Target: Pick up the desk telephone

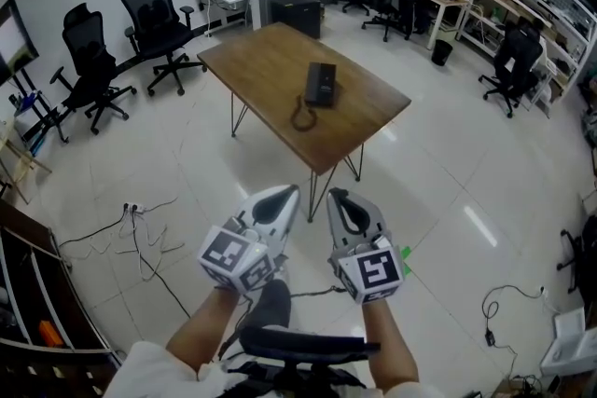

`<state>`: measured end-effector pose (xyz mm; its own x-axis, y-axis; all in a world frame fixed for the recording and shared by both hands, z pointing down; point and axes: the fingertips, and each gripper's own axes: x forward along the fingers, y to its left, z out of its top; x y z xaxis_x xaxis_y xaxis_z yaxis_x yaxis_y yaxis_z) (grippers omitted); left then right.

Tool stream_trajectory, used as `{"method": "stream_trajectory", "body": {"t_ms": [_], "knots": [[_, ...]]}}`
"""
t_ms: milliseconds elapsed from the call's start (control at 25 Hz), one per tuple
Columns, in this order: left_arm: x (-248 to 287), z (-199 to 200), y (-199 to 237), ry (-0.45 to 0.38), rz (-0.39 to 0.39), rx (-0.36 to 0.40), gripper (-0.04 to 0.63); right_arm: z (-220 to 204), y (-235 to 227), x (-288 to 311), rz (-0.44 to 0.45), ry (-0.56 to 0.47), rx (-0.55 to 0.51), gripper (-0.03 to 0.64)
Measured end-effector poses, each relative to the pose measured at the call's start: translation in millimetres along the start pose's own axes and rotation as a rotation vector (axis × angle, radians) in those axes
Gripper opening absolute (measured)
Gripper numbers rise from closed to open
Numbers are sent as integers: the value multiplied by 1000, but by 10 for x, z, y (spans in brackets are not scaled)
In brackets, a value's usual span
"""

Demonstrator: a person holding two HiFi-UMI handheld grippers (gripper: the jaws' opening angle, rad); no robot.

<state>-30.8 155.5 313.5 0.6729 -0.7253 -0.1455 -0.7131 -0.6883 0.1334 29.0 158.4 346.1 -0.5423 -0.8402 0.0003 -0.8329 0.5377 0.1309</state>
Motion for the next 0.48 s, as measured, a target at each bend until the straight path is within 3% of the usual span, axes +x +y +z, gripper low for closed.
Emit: {"method": "stream_trajectory", "body": {"t_ms": [480], "knots": [[613,-211,531,51,-21,-31,2,-191,-430,634,-27,40,15,0]]}}
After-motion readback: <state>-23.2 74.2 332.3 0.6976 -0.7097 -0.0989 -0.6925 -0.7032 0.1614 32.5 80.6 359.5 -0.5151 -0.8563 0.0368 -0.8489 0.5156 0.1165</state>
